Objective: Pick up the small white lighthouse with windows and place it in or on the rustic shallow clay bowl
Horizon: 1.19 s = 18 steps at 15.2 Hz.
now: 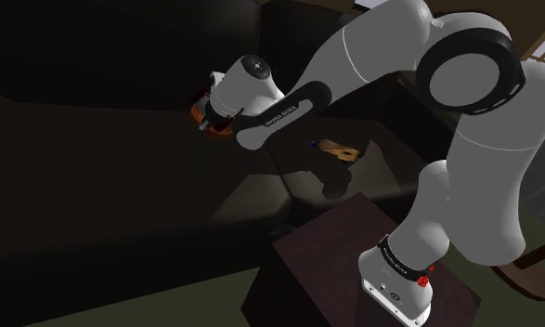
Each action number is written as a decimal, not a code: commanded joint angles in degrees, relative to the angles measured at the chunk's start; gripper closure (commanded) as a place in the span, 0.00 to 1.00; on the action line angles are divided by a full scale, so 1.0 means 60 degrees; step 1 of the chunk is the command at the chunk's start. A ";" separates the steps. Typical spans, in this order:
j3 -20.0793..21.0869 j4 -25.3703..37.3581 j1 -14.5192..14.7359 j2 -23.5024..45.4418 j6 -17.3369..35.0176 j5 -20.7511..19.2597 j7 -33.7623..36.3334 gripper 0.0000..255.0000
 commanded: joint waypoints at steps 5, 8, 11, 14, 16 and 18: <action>-0.0017 -0.0210 -0.0016 0.0479 0.0684 0.0011 0.0138 1.00; 0.0020 -0.0173 -0.0057 0.0817 0.0969 0.0050 0.0203 1.00; 0.0041 -0.0143 -0.0080 0.1020 0.1133 0.0075 0.0241 1.00; 0.0042 -0.0142 -0.0080 0.1020 0.1133 0.0074 0.0241 1.00; 0.0042 -0.0142 -0.0081 0.1020 0.1133 0.0074 0.0242 1.00; 0.0042 -0.0142 -0.0081 0.1020 0.1133 0.0074 0.0242 1.00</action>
